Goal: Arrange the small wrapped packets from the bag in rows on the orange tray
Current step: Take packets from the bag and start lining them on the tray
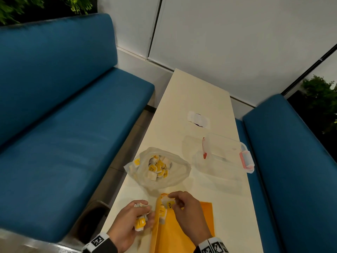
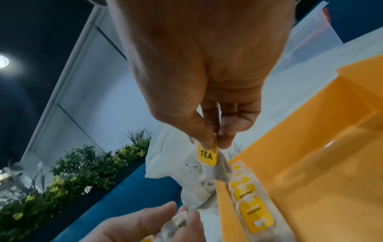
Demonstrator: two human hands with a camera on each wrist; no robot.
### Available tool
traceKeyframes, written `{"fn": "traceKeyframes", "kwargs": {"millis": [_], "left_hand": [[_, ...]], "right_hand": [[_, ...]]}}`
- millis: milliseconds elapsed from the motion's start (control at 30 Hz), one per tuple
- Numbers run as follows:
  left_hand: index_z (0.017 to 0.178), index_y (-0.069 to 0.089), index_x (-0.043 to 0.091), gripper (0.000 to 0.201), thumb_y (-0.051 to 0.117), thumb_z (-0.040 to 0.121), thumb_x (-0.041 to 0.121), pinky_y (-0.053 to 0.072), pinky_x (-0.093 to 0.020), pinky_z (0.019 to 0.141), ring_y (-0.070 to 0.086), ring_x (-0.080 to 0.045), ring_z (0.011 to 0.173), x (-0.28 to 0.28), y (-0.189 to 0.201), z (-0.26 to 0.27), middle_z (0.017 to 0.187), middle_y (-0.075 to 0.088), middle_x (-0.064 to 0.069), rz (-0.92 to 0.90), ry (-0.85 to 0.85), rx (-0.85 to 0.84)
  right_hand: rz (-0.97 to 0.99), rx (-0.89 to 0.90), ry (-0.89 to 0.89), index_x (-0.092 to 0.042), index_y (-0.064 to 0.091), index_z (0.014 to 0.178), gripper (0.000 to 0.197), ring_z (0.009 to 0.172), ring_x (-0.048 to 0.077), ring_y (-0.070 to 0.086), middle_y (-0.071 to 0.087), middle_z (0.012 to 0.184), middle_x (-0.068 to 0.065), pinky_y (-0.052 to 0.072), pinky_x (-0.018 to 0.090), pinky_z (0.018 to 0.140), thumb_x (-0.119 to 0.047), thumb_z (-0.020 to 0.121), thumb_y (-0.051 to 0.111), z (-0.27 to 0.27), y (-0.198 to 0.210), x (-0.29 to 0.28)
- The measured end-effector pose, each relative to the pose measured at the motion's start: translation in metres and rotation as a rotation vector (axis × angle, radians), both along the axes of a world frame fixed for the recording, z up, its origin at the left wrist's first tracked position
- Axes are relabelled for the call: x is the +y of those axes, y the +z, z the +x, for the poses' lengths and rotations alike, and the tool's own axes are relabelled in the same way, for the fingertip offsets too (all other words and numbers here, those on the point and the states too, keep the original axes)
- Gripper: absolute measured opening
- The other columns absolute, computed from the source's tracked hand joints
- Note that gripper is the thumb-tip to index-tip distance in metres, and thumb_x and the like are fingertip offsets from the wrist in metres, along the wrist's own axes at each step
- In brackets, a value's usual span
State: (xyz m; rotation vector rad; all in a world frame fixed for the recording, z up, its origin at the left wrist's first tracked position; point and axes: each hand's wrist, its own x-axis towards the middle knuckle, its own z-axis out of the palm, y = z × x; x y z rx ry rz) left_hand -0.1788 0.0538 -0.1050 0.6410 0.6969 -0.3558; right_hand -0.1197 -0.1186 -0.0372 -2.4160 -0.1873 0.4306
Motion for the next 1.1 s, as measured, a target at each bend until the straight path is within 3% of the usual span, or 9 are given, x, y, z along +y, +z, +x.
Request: {"fn": "traceKeyframes", "kwargs": {"millis": [100,233,367,500,600,700,800,900,1100], "left_hand": [[0.115,0.059,-0.001,0.026,0.064,0.090,-0.008,0.060,-0.036,0.061,0.068,-0.036,0.083,0.000,0.000,-0.001,0.087,0.068,-0.025,0.016,-0.014,0.009],[0.111,0.059,0.002,0.022,0.062,0.091,-0.005,0.050,-0.029,0.052,0.060,-0.028,0.059,0.002,0.004,-0.003,0.082,0.064,-0.026,0.069,-0.060,-0.014],[0.105,0.063,0.004,0.018,0.069,0.089,0.001,0.043,-0.029,0.057,0.056,-0.026,0.067,0.003,0.004,-0.005,0.078,0.063,-0.020,0.118,-0.080,-0.017],[0.094,0.068,0.005,0.014,0.078,0.086,0.011,0.040,-0.023,0.048,0.057,-0.019,0.062,0.005,0.010,-0.006,0.082,0.063,-0.013,0.189,-0.112,-0.031],[0.096,0.073,0.007,0.006,0.073,0.090,0.008,0.035,-0.023,0.048,0.054,-0.016,0.059,0.005,0.015,-0.007,0.081,0.062,-0.011,0.300,-0.233,-0.108],[0.099,0.080,0.027,0.021,0.074,0.090,0.008,0.043,-0.029,0.053,0.057,-0.019,0.066,0.005,0.020,-0.006,0.084,0.069,-0.008,0.469,-0.319,-0.230],[0.103,0.079,0.039,0.030,0.080,0.085,0.016,0.053,-0.023,0.067,0.066,-0.012,0.087,0.003,0.024,-0.004,0.110,0.073,0.005,0.666,-0.402,-0.376],[0.100,0.078,0.044,0.027,0.086,0.078,0.032,0.053,-0.022,0.085,0.065,-0.002,0.102,-0.001,0.025,-0.001,0.110,0.072,0.012,0.830,-0.490,-0.450],[0.084,0.080,0.025,0.006,0.082,0.083,0.030,0.045,-0.019,0.066,0.061,0.001,0.069,-0.008,0.023,0.002,0.087,0.075,0.001,0.859,-0.410,-0.446]], "right_hand": [[-0.067,-0.023,0.040,-0.033,0.062,0.099,0.029,0.081,-0.005,0.056,0.063,0.082,-0.010,0.044,0.010,0.069,-0.006,0.090,0.063,-0.004,0.001,-0.003],[-0.090,-0.025,0.079,-0.036,0.065,0.079,0.025,0.076,-0.007,0.057,0.067,0.078,-0.014,0.044,0.008,0.067,-0.013,0.085,0.072,-0.005,0.009,-0.008],[-0.275,-0.039,0.185,-0.044,0.055,0.066,0.035,0.076,-0.005,0.057,0.063,0.084,-0.023,0.045,0.010,0.070,-0.019,0.087,0.069,-0.003,0.009,-0.011],[-0.344,-0.056,0.173,-0.042,0.058,0.071,0.030,0.087,0.003,0.062,0.067,0.090,-0.019,0.050,0.017,0.074,-0.020,0.088,0.067,0.004,0.010,-0.014],[-0.359,-0.060,0.223,-0.041,0.060,0.076,0.027,0.081,0.000,0.058,0.061,0.085,-0.020,0.046,0.012,0.069,-0.018,0.088,0.065,0.006,0.013,-0.016],[-0.356,-0.038,0.285,-0.033,0.071,0.085,0.018,0.068,-0.006,0.054,0.059,0.081,-0.019,0.042,0.010,0.060,-0.016,0.088,0.065,0.006,0.014,-0.013],[-0.276,0.029,0.309,-0.033,0.074,0.084,0.018,0.077,0.001,0.061,0.063,0.081,-0.016,0.050,0.017,0.070,-0.016,0.086,0.069,0.007,0.018,-0.007],[-0.137,0.069,0.292,-0.040,0.068,0.072,0.028,0.084,0.005,0.065,0.071,0.087,-0.011,0.053,0.020,0.077,-0.015,0.083,0.072,0.006,0.022,-0.005],[0.154,0.108,0.004,-0.029,0.074,0.088,0.014,0.069,0.003,0.061,0.073,0.082,-0.007,0.051,0.018,0.068,-0.020,0.079,0.079,0.001,0.012,-0.013]]}}
